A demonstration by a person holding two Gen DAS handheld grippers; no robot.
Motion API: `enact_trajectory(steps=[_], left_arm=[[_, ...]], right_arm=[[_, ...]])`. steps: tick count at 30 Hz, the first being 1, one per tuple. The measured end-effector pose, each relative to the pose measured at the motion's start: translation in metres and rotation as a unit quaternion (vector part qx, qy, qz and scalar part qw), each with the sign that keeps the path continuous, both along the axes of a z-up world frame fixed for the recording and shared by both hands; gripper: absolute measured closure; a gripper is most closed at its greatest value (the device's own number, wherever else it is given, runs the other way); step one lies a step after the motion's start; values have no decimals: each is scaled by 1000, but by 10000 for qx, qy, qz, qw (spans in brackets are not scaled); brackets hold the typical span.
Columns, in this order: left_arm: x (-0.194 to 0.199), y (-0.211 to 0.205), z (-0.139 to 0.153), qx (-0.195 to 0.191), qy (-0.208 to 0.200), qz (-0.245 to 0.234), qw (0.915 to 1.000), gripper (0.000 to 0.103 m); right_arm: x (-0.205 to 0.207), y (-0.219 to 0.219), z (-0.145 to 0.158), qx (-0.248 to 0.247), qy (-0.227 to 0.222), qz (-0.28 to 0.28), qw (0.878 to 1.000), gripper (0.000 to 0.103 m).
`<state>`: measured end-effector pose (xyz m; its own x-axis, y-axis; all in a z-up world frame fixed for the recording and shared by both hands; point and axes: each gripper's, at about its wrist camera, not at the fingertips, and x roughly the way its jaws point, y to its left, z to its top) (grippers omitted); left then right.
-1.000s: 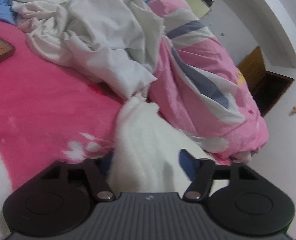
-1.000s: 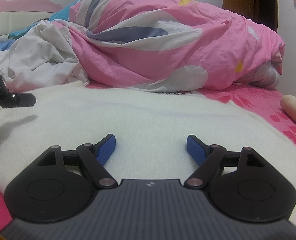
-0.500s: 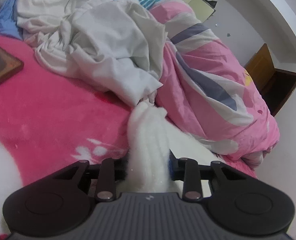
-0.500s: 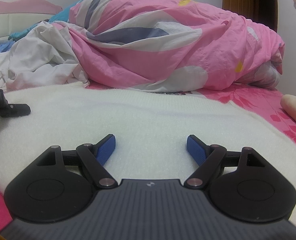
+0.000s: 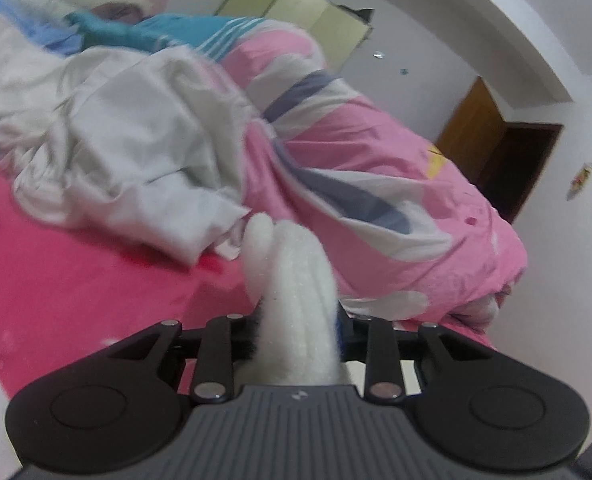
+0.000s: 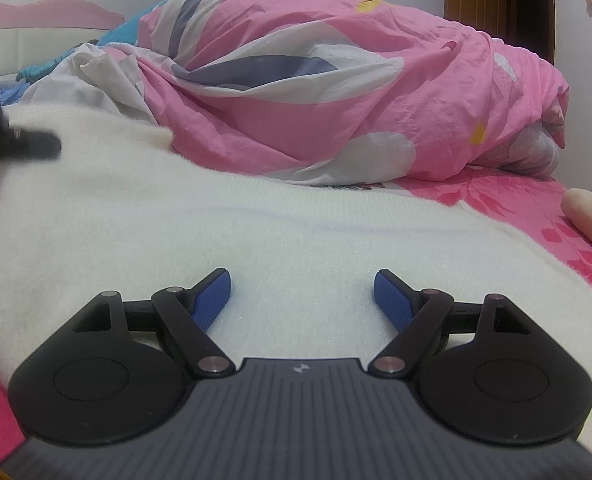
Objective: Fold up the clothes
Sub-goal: 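Close the left gripper on the edge of the folded cream sweater, then lift the sweater with the left gripper toward the right gripper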
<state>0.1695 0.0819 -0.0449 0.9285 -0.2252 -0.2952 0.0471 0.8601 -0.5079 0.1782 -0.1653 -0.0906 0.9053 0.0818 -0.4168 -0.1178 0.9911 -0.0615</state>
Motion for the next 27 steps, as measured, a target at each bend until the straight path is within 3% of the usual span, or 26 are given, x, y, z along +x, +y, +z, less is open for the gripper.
enact_trajectory(steps=[5,12,17,20,25,27], left_arm=[[-2,-26,25,399,-292,-267,9984,74],[-9,-76,50,1040,-681,-873,9884,74],[-14,-102,59,1351,-677,-989,9835,74],[-15,-109,67,1438,-745,-1002,9817,74],[-15,-117,73,1428,-765,-1052,9812,74],[-15,-121,76,1360,-765,-1123,9813,74]], right_arm=[[0,1,0,-45,4,-17,10000,23],[1,1,-1,-52,4,-30,10000,23],[0,-2,2,40,22,-9,10000,23],[-9,-11,10,172,-59,70,9998,23],[-36,-23,18,-207,-509,-84,9985,24],[-27,-24,6,-358,-171,-18,9992,24]])
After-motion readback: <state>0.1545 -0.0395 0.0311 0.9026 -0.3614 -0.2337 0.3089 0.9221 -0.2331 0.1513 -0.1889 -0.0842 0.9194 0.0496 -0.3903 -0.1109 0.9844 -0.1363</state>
